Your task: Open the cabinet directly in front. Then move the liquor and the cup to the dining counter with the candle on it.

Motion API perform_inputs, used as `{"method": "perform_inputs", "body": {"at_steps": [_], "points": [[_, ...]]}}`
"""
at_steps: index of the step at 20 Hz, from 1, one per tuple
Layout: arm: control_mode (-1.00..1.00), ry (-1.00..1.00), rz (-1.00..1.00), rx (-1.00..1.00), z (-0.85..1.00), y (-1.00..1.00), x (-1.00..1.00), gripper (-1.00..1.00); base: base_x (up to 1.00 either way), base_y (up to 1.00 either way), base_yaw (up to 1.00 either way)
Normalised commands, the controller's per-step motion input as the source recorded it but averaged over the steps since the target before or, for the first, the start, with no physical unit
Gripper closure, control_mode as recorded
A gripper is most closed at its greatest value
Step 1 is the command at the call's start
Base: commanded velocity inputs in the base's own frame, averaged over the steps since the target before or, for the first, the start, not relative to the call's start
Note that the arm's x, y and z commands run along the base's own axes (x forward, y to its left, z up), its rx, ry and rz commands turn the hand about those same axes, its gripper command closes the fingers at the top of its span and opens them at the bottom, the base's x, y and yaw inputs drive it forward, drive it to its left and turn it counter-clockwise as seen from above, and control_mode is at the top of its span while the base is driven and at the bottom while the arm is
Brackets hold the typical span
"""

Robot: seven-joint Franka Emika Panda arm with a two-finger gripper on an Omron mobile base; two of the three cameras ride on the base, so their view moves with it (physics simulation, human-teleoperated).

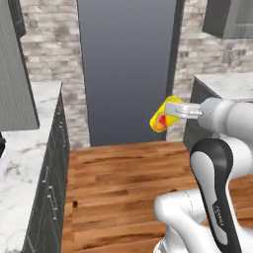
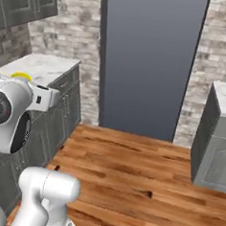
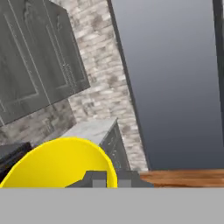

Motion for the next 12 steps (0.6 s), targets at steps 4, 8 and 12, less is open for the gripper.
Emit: {"method": "perform_inputs", "body": {"at_steps": [4, 8, 12], "points": [[1.0, 0.0, 0.0, 0.0, 0.0, 0.0, 0.0, 1.0, 0.0, 0.08, -1.0], [1.0, 0.0, 0.0, 0.0, 0.0, 0.0, 0.0, 1.0, 0.0, 0.05, -1.0], [1.0, 0.0, 0.0, 0.0, 0.0, 0.0, 0.0, 1.0, 0.0, 0.0, -0.99]]}}
